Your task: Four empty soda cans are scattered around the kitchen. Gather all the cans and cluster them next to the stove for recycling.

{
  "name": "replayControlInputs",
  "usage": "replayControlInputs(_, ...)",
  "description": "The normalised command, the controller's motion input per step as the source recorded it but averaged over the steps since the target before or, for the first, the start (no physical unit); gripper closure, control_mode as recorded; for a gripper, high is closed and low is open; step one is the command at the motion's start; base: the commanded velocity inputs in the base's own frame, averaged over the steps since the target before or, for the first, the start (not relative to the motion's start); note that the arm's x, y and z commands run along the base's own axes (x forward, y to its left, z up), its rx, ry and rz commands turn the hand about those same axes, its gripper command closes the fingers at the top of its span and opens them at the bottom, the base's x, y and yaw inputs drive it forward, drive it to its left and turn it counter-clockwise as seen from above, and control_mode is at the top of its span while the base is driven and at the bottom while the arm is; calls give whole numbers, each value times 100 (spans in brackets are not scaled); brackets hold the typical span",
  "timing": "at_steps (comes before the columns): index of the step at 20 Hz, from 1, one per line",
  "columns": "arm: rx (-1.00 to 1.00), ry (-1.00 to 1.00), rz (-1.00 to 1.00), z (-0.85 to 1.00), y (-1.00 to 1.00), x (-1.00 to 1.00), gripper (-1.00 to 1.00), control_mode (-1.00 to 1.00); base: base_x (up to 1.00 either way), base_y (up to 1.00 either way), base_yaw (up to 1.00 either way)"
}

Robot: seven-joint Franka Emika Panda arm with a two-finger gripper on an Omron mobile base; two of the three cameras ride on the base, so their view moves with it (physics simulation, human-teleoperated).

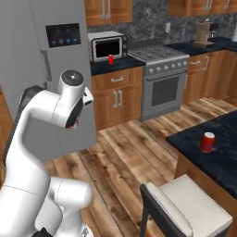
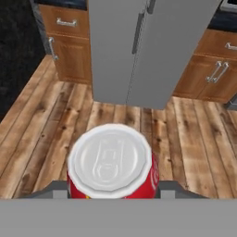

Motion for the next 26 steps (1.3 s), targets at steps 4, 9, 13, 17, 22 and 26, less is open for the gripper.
replayControlInputs(4, 0, 0, 0, 0, 0, 0, 100, 100, 32, 13, 19)
replayControlInputs(9, 0, 0, 0, 0, 0, 0, 100, 100, 49, 6, 15)
replayControlInputs(13, 0, 0, 0, 0, 0, 0, 100, 100, 48, 0, 14)
replayControlInputs(17, 0, 0, 0, 0, 0, 0, 100, 100, 51, 0, 11)
replayControlInputs(22, 0, 0, 0, 0, 0, 0, 100, 100, 55, 0, 8)
replayControlInputs(26, 0, 0, 0, 0, 0, 0, 100, 100, 58, -3, 5)
